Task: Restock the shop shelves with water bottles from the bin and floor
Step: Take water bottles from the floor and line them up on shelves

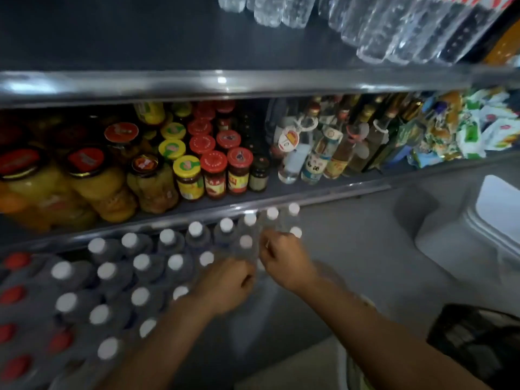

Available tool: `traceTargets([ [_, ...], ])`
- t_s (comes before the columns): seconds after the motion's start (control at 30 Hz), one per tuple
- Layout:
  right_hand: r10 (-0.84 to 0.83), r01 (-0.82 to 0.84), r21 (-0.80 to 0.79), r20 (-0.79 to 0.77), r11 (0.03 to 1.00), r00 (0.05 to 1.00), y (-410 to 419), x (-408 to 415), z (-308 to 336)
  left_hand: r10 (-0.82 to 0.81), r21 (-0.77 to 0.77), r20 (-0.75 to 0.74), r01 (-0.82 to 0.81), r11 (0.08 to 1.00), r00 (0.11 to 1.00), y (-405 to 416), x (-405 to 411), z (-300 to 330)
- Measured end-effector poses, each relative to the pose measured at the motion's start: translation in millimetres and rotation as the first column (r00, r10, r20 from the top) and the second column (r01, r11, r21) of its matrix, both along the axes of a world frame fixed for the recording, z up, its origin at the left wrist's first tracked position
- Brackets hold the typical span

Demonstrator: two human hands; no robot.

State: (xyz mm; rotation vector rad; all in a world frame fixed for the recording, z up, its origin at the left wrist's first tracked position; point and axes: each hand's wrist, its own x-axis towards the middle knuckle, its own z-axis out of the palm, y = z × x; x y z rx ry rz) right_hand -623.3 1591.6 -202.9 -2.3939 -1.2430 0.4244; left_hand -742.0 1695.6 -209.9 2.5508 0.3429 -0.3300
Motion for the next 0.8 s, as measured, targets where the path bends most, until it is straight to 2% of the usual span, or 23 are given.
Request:
traceTargets([
  [0.17, -0.105, 0.1, -0.061, -0.095, 0.993, 0.99, -41.5, -16.4, -58.6, 0.035, -0.087, -0.173, -0.05, 0.995, 0.984, -34.6, -8.2, -57.1],
  [0.33, -0.166, 0.164, -0.023, -0.128, 0.986, 0.978, -42.8, -6.1, -87.2, 0.076, -0.118, -0.275, -0.112, 0.987, 0.958, -50.7, -3.7, -99.6],
  [0.57, -0.014, -0.001, -0.147, -0.096, 0.989, 0.995, -28.1, 10.6, -111.0, 0.076, -0.092, -0.421, -0.125, 0.988, 0.904, -70.3, -14.0, -132.6],
  [0.7, 0.076, -0.068, -0.186, 0.037, 0.98, 0.996, -17.7, 17.1, -114.8, 0.085, -0.076, -0.446, -0.132, 0.988, 0.891, -73.3, -16.3, -137.5],
  [0.8, 0.142, -0.129, -0.2, 0.053, 0.971, 0.988, -12.1, 22.1, -115.1, 0.088, -0.073, -0.444, -0.134, 0.988, 0.892, -73.0, -16.6, -138.8],
])
